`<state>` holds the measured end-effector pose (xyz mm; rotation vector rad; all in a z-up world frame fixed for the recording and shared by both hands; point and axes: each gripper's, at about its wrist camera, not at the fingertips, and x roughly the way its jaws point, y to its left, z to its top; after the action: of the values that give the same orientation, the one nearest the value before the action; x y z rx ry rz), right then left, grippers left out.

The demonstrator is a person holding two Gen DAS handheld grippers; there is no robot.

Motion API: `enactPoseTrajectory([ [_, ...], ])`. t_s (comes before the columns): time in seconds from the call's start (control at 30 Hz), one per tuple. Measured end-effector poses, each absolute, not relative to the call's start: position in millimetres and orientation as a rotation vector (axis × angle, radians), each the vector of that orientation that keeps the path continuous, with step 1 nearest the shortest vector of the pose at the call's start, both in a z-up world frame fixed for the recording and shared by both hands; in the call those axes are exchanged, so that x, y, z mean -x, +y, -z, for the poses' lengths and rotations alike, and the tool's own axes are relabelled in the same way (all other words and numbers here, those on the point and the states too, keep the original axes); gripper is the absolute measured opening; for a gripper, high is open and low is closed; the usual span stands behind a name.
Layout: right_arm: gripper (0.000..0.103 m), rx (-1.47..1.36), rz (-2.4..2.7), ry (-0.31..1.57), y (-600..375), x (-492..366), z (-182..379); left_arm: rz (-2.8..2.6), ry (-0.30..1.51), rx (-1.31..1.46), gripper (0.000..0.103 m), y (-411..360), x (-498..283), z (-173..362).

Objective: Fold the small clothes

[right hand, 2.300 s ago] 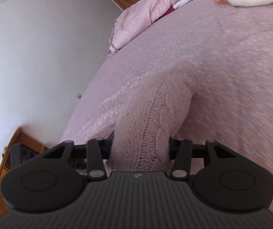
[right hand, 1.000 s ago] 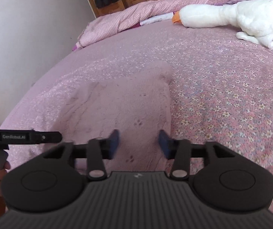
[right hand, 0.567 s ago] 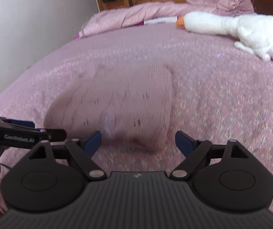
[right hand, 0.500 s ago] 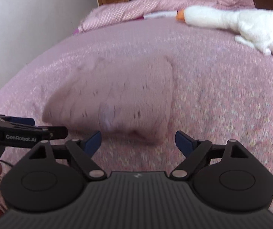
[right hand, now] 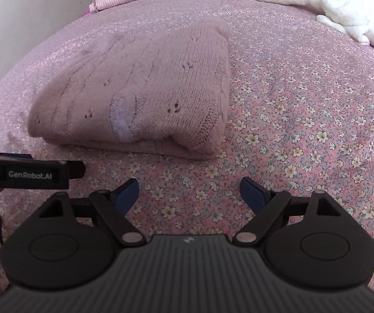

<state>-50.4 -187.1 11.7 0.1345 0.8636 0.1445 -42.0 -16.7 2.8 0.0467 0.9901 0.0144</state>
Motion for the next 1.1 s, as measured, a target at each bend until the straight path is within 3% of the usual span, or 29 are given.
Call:
enactPoseTrajectory([
  [1.1,0.089,-0.131,-0.144,0.853,-185.4,50.2,-8.6,-0.006,0.986,-0.055,0.103,-15.5,43.5,-1.1],
])
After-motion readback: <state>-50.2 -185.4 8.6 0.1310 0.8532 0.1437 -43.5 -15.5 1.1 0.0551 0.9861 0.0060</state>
